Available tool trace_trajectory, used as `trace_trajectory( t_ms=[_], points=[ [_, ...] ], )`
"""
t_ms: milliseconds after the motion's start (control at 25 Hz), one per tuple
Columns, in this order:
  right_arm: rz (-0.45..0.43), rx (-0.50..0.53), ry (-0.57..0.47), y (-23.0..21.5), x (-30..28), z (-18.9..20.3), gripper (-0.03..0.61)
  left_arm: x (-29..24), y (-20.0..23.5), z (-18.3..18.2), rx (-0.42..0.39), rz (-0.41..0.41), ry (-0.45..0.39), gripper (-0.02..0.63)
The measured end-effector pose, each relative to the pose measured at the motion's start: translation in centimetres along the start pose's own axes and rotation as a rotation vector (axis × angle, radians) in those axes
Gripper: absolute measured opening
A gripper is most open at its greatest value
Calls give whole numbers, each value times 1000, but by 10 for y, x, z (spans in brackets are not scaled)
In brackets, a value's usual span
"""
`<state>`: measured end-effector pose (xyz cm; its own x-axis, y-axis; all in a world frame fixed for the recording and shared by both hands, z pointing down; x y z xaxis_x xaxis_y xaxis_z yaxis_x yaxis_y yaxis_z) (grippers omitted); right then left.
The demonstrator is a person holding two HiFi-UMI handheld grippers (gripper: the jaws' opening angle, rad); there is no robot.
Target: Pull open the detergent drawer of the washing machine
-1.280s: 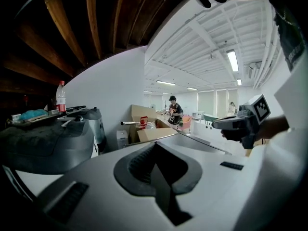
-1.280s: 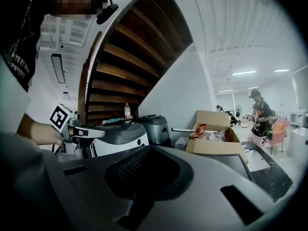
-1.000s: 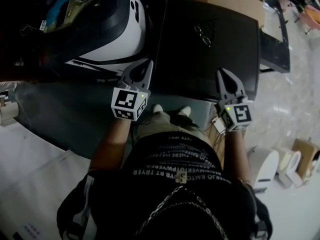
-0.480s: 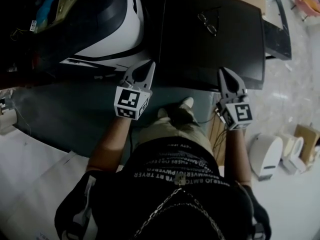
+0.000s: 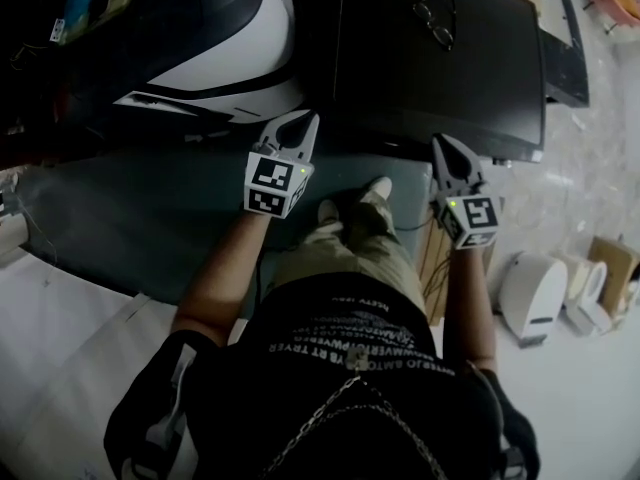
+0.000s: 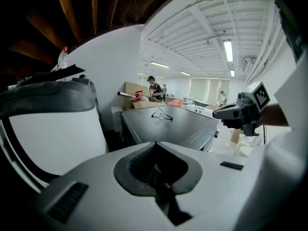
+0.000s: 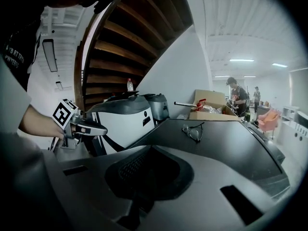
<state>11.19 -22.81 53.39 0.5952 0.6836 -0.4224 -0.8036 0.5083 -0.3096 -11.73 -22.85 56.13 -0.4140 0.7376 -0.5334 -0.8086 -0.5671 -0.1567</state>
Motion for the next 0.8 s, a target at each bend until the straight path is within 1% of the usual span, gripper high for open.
trace_trajectory(
  t_ms=[120,200,280,400,560,680,720,800],
  points=[
    [22,-8,39,-6,-5,22,-6,-1,-7,20,12,24,29,3],
    [20,-12,71,-6,-9,37,-6,-5,-12,34,20,48,64,3],
    [13,-14,113,-2,-11,51,-6,-11,-20,48,44,83,106,4],
    [24,-27,177,-3,-17,75,-6,-21,-29,68,78,125,155,4],
    [37,-6,271,-10,-22,103,-6,-31,-38,80,63,151,175,5],
    [57,-1,311,-15,-25,115,-6,-34,-43,83,44,162,189,6],
    [63,1,320,-18,-27,118,-6,-35,-44,85,37,168,195,11],
    [69,4,336,-20,-30,123,-5,-39,-48,88,29,191,202,54]
  ],
)
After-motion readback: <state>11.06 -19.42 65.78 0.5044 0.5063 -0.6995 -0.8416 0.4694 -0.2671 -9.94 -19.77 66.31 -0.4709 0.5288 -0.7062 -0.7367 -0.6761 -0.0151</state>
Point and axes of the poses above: the fingertips, and each gripper's own axes: x backward along the fingers, y to its left, z out of its underside, the point moved 1 cm from there along x, backward along the fingers, and after that the axes turned 13 degrees about -x, right-handed, at the moved point
